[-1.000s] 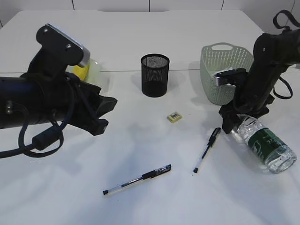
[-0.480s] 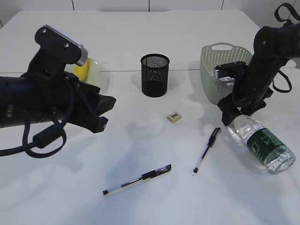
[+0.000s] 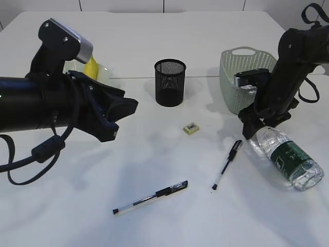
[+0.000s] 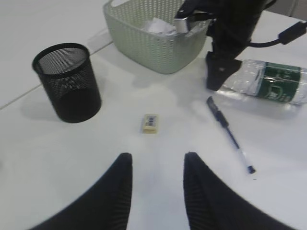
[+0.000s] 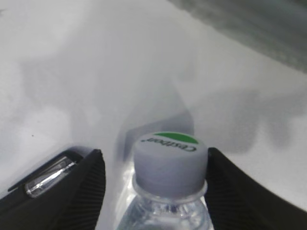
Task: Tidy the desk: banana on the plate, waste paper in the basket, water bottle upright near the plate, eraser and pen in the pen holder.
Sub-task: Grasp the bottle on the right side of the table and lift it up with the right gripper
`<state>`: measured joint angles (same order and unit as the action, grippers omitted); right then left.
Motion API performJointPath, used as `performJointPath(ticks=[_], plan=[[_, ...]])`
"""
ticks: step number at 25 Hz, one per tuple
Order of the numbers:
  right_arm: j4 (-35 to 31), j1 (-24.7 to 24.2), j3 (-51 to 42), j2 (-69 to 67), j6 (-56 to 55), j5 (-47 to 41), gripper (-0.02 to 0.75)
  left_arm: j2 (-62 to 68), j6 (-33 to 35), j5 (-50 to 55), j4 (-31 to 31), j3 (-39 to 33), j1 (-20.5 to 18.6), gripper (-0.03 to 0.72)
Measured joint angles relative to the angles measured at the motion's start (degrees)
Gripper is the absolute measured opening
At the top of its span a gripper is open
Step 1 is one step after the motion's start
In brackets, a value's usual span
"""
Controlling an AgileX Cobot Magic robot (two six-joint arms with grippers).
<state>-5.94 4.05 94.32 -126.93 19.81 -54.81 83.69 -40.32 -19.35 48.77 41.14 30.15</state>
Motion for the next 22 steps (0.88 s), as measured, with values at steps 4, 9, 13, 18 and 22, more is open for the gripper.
performJointPath(ticks=[4,9,13,18,22], plan=[[-0.1,0.0,0.0,0.0,0.1,0.0,0.46,0.0,-12.5,-6.7,15.3,0.0,-2.6,0.255],[-0.2,0.0,0.0,0.0,0.3,-0.3,0.358,0.0,-15.6,-7.1,19.8,0.0,-3.2,0.255],[-0.3,0.0,0.0,0.0,0.3,-0.3,0.347,0.0,-16.0,-7.1,20.7,0.0,-3.2,0.255],[-0.1,0.0,0.0,0.0,0.4,-0.4,0.341,0.0,-15.6,-7.1,20.8,0.0,-3.2,0.255],[0.2,0.0,0.0,0.0,0.4,-0.4,0.279,0.0,-15.5,-7.1,20.9,0.0,-3.2,0.255]])
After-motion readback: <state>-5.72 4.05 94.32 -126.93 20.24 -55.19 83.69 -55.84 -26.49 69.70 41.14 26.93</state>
